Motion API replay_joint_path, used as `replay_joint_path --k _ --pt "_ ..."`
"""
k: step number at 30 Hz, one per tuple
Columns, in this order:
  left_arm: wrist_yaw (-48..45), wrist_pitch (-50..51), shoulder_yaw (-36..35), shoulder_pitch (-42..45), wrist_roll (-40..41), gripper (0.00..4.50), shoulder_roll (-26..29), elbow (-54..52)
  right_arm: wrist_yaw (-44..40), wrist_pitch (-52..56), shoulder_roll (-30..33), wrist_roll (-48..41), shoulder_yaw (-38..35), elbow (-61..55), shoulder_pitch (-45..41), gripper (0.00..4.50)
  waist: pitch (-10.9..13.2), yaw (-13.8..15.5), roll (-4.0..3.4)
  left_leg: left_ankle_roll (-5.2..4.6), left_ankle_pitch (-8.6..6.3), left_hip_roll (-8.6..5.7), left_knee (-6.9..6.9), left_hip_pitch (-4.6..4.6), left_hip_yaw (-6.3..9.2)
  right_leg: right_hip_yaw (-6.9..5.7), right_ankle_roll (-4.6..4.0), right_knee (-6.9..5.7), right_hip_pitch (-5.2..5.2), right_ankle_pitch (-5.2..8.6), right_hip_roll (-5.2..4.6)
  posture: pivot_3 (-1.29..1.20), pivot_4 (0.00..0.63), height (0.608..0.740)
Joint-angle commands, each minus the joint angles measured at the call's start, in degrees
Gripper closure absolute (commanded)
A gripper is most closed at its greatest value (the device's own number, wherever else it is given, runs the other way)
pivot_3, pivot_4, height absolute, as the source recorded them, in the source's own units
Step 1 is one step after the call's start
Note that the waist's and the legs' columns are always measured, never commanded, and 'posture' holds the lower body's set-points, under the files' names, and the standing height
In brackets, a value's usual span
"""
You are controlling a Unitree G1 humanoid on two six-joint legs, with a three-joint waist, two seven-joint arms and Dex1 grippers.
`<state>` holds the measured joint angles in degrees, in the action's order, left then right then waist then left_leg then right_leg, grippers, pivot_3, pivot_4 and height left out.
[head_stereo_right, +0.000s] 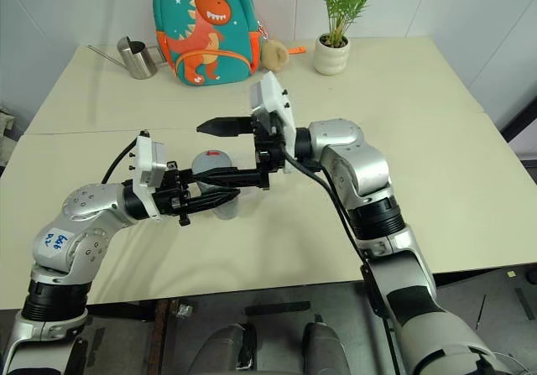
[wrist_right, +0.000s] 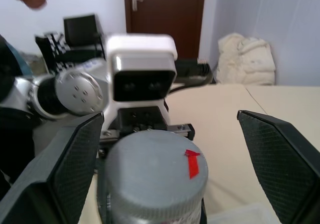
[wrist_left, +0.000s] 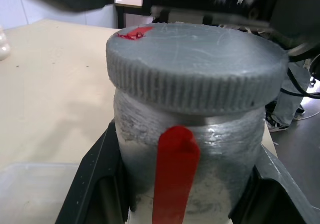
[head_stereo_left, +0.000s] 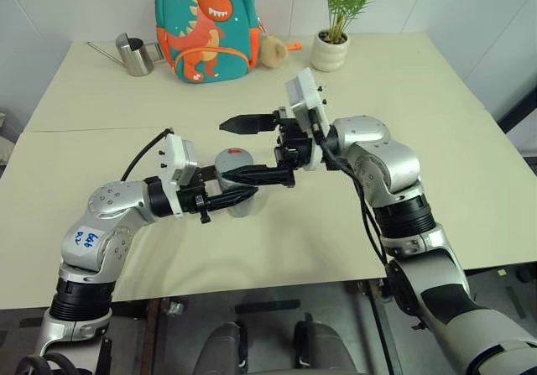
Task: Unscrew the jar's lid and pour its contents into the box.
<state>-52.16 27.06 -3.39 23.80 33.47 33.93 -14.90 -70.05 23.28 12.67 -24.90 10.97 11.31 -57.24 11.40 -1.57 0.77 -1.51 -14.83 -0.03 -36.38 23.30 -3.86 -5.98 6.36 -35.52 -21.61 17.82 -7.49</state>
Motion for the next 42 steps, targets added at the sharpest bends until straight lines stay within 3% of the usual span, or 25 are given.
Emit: replay_joint_path --k 1,8,27,34,42 --pt "-0.1 -0.8 -0.3 0.7 0.3 2.58 -0.1 -1.6 1.2 -2.3 -1.1 1.1 -0.2 0.5 -1.8 0.01 0.0 0.0 0.00 0.00 0.00 0.01 0.01 0.00 0.00 0.00 0.00 0.00 -0.01 0.00 0.01 0.00 0.150 0.740" --pt "-0.2 -1.4 -0.2 1.4 0.0 2.58 -0.1 -0.9 0.8 -3.5 -1.9 1.6 -0.6 2.2 -2.2 0.01 0.0 0.0 0.00 0.00 0.00 0.01 0.02 0.00 0.00 0.00 0.00 0.00 -0.01 0.00 0.01 0.00 0.150 0.740" --pt "-0.1 -2.3 -0.6 1.5 -0.5 2.58 -0.5 0.1 -3.8 -4.2 4.9 0.6 -3.9 9.1 -3.5 0.01 0.0 -0.1 0.00 0.00 0.00 0.01 0.01 0.00 -0.01 0.00 0.00 0.00 -0.01 0.00 0.01 0.00 0.150 0.740" --pt "-1.0 -2.1 -0.9 1.7 -0.6 2.58 0.6 0.7 -9.8 -0.9 7.4 -3.4 -4.1 5.9 -2.3 0.01 0.0 0.1 0.00 -0.01 -0.01 -0.01 0.01 0.01 0.00 -0.02 0.00 0.01 0.00 0.00 -0.02 0.00 0.150 0.740" --pt "-1.2 -1.6 -1.4 1.3 -0.4 2.58 1.0 0.3 -9.7 1.3 6.5 -6.1 -5.7 4.3 -3.4 0.01 0.0 0.0 0.00 0.01 0.00 0.04 0.00 0.00 -0.02 -0.03 0.00 0.01 0.00 0.00 0.01 0.00 0.150 0.740"
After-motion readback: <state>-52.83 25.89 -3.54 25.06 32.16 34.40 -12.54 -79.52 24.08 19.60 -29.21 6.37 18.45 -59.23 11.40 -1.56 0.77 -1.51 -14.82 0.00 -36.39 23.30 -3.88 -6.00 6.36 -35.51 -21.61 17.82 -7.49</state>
